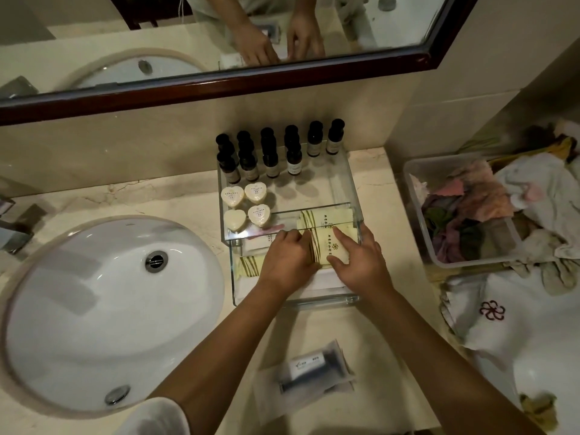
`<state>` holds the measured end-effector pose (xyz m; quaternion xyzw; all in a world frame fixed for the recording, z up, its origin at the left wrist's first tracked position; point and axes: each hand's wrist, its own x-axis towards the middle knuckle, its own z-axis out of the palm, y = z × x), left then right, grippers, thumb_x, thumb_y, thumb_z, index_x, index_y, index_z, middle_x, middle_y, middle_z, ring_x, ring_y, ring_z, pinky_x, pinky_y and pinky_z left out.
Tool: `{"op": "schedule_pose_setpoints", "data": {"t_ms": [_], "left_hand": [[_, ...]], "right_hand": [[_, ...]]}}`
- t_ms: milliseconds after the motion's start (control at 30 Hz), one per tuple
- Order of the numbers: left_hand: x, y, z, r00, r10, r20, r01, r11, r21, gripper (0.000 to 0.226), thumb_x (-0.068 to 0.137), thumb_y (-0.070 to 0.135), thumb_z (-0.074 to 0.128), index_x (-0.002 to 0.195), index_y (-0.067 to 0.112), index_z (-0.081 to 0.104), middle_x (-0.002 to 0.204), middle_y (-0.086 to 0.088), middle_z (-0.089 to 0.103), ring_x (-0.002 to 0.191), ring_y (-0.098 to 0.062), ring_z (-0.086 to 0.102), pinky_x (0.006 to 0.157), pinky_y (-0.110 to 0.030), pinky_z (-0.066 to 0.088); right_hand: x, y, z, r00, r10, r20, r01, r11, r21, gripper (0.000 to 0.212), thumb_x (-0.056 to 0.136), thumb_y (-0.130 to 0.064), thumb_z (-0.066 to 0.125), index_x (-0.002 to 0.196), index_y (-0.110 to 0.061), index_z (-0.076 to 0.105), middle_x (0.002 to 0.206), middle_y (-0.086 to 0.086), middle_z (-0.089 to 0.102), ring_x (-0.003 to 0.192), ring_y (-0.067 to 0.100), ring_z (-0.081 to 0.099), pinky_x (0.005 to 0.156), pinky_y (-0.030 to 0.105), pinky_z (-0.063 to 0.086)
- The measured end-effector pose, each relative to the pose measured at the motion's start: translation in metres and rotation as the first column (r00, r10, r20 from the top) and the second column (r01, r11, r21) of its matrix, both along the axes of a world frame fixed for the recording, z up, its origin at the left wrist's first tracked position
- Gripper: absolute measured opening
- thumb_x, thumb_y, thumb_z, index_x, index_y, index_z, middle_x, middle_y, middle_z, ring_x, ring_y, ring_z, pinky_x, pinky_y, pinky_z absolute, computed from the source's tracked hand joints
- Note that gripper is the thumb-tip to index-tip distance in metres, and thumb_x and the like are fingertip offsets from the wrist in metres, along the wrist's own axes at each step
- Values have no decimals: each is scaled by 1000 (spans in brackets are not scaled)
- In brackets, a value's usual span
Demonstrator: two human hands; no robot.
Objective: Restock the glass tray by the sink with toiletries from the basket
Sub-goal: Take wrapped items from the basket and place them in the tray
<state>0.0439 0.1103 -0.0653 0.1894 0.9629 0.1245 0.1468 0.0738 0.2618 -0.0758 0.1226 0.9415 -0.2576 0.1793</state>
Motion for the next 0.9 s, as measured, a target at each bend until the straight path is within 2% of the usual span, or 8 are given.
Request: {"op": "schedule_pose_setpoints", "data": {"t_ms": [100, 133, 233, 333, 600, 767, 900], "left_hand": [[-6, 0, 1, 985, -119, -125, 108, 990, -89, 58, 71, 44, 73, 111, 3, 61, 93, -14, 66, 85, -29, 57, 78, -30, 43], [-7, 0, 2, 985, -131, -110, 121, 989, -86, 59, 73, 45, 72, 111, 3, 60, 95, -14, 66, 85, -29, 57, 78, -31, 44], [-11, -2, 2, 991, -131, -29, 128, 988, -85, 64, 81, 52, 61, 125, 7, 49, 115, -12, 57, 103, -29, 49, 87, -34, 39], [-15, -1, 5, 984, -177, -35, 171, 975, -143, 64, 83, 50, 59, 129, 9, 44, 122, -10, 53, 110, -27, 47, 90, -33, 38], [-14, 1, 7, 972, -194, -130, 174, 973, -151, 42, 90, 41, 49, 113, 7, 55, 110, -11, 61, 102, -29, 53, 78, -33, 42], [-14, 4, 8, 978, -170, -121, 150, 976, -155, 38, 92, 37, 45, 109, 6, 57, 108, -12, 61, 104, -29, 53, 73, -32, 41], [-11, 5, 4, 979, -140, -150, 121, 984, -128, 37, 93, 36, 42, 105, 7, 60, 105, -11, 63, 100, -28, 55, 70, -32, 43]], "right_hand": [[-1, 5, 0, 1000, -5, 4, 5, 999, -31, 67, 85, -32, 64, 144, -32, 33, 156, 8, 17, 139, 29, 26, 114, 40, 28], [-2, 7, 0, 1000, -8, 6, 9, 999, -39, 67, 85, -29, 65, 144, -31, 33, 155, 8, 19, 139, 28, 27, 114, 40, 28], [-4, 10, 1, 1000, -2, 4, 2, 999, -35, 64, 85, -24, 65, 143, -28, 37, 155, 7, 20, 139, 26, 28, 115, 37, 28], [-4, 11, 3, 1000, 13, -1, -13, 999, -32, 61, 87, -22, 62, 142, -27, 38, 154, 7, 20, 138, 26, 29, 113, 35, 29], [-5, 16, 5, 998, 57, 25, -56, 997, -45, 72, 83, -18, 66, 145, -32, 31, 153, 6, 20, 136, 25, 32, 112, 35, 34], [-1, 18, 3, 996, -5, -88, -1, 998, -65, 63, 85, -13, 65, 140, -29, 40, 147, 4, 35, 128, 23, 43, 106, 38, 41], [-4, 18, 3, 982, -23, -186, 15, 999, -42, 51, 86, -11, 63, 135, -22, 49, 136, 3, 48, 117, 20, 52, 97, 35, 48]]}}
